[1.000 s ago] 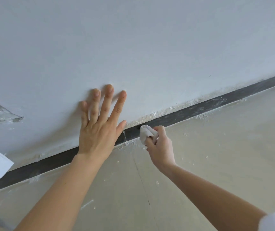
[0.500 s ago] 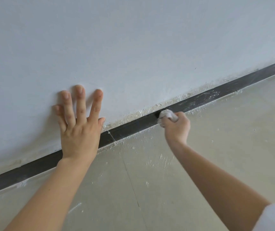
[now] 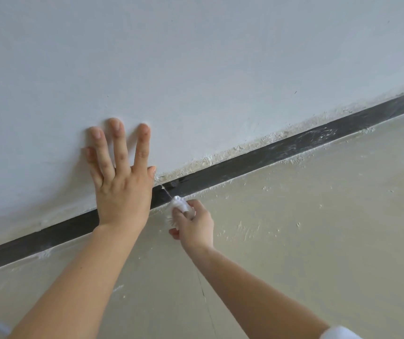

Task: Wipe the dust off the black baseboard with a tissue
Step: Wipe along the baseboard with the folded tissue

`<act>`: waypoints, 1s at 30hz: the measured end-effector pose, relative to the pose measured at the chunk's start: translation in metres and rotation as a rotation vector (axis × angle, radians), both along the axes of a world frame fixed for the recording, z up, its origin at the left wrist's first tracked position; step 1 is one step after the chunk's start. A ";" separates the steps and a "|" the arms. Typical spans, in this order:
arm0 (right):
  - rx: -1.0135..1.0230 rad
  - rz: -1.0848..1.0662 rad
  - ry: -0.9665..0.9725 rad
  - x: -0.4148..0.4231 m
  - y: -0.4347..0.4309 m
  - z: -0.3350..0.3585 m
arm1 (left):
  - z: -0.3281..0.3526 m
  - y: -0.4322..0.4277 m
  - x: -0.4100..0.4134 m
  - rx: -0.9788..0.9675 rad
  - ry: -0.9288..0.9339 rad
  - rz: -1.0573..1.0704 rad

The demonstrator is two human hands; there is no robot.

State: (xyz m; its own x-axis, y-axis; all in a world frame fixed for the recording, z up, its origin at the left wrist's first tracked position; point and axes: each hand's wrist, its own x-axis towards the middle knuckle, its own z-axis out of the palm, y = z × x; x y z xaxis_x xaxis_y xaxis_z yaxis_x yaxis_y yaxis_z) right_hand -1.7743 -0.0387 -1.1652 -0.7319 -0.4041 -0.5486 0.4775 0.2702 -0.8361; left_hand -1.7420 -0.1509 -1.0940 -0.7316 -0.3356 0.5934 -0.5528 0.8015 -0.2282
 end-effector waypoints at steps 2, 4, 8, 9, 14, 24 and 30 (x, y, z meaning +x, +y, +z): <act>-0.049 -0.091 -0.166 -0.003 -0.014 -0.004 | -0.001 -0.001 0.001 0.002 -0.009 -0.004; -0.126 -0.237 -0.283 -0.018 -0.016 -0.006 | 0.000 -0.001 0.002 -0.002 -0.020 0.003; -0.212 -0.477 -0.347 -0.064 0.010 -0.002 | 0.000 -0.001 0.000 0.004 -0.026 -0.013; -0.213 -0.513 -0.333 -0.077 0.019 -0.003 | -0.001 -0.001 0.000 0.006 -0.025 -0.014; -0.196 -0.705 -0.283 -0.132 0.059 -0.009 | -0.002 -0.001 0.000 0.023 -0.028 -0.018; 0.161 -0.275 0.340 -0.103 0.091 -0.005 | 0.000 0.000 0.000 0.059 -0.012 -0.035; 0.133 0.169 0.619 -0.050 0.040 0.016 | 0.002 0.001 0.001 0.073 -0.012 -0.038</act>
